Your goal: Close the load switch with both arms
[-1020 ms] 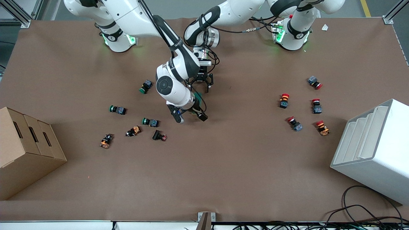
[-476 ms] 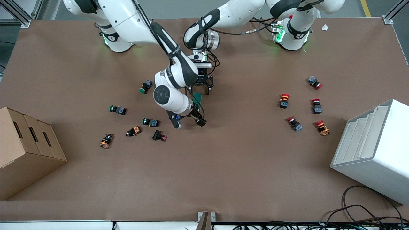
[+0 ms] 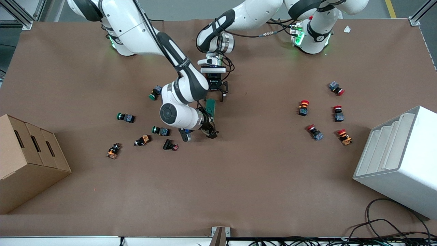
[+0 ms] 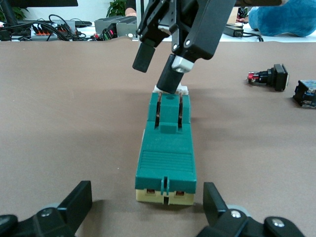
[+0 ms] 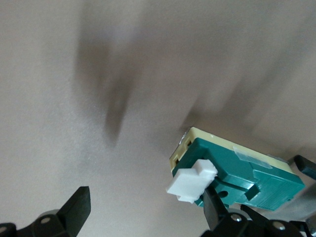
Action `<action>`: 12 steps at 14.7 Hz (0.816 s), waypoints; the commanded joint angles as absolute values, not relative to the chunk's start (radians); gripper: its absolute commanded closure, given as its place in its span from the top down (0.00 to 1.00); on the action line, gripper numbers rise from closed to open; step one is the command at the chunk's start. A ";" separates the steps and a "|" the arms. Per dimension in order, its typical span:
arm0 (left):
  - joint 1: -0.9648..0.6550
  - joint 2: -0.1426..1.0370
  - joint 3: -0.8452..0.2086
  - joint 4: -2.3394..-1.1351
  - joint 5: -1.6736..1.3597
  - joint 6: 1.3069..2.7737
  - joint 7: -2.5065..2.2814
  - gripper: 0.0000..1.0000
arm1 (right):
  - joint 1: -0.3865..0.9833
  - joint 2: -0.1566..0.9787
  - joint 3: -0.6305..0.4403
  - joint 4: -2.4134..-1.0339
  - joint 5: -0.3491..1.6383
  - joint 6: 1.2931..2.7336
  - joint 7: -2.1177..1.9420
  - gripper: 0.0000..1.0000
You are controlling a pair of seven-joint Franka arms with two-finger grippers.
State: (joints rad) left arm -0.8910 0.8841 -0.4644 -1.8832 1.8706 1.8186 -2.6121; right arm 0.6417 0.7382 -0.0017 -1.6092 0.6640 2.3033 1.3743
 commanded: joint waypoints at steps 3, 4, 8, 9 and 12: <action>-0.902 0.881 -0.460 -1.868 1.864 1.805 -2.614 0.99 | 0.525 0.802 -0.023 -1.430 0.637 2.163 1.358 1.00; -0.900 0.873 -0.466 -1.873 1.846 1.805 -2.612 0.99 | 0.512 0.799 -0.025 -1.413 0.627 2.120 1.351 1.00; -0.871 0.818 -0.524 -1.865 1.709 1.812 -2.518 0.99 | 0.434 0.738 -0.028 -1.393 0.430 1.982 1.149 1.00; -0.850 0.792 -0.541 -1.864 1.668 1.819 -2.484 0.99 | 0.422 0.707 -0.041 -1.400 0.360 1.938 1.091 1.00; -0.750 0.749 -0.652 -1.806 1.538 1.821 -2.344 0.99 | 0.365 0.554 -0.055 -1.510 0.226 1.908 0.852 1.00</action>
State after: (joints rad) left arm -0.8274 0.7967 -0.5783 -1.8276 1.6184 1.8177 -2.4429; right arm 0.4102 0.6984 -0.0616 -1.3852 0.2934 1.9220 1.0043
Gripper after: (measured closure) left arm 0.004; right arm 0.000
